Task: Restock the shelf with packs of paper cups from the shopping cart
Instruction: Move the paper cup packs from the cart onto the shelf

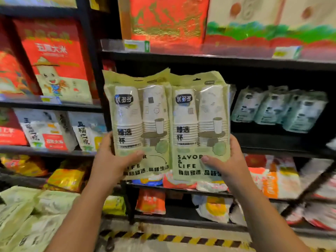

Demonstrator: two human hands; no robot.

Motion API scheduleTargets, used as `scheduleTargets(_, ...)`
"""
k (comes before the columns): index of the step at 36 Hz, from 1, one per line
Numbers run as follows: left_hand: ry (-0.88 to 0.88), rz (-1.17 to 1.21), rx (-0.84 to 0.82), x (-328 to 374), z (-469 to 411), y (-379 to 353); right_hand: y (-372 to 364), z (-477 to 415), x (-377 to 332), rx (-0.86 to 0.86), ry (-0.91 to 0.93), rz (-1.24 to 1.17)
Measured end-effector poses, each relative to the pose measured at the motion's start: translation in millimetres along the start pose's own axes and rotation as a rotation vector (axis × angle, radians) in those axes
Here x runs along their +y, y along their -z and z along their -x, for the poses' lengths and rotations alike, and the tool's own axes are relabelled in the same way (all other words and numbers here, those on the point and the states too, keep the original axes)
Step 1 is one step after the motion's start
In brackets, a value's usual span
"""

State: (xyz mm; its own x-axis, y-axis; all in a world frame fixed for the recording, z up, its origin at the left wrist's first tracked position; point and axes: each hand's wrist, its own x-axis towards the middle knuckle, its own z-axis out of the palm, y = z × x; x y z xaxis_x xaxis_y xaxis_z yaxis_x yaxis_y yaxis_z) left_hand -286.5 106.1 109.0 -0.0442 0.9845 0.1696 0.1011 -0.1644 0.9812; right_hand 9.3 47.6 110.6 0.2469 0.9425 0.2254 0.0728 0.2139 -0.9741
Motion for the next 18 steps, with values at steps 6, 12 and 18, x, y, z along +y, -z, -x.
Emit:
scheduleTargets(6,-0.035,0.020,-0.135,5.1,16.6,-122.5,120.5,22.4,1.0,0.103,0.015,0.008)
scheduleTargets(12,-0.047,0.020,-0.257,8.6,31.1,-225.7,214.7,34.3,6.2,0.213,0.001,0.005)
scheduleTargets(18,-0.060,-0.060,-0.294,15.6,33.5,-290.8,274.4,37.1,18.1,0.284,0.000,0.027)
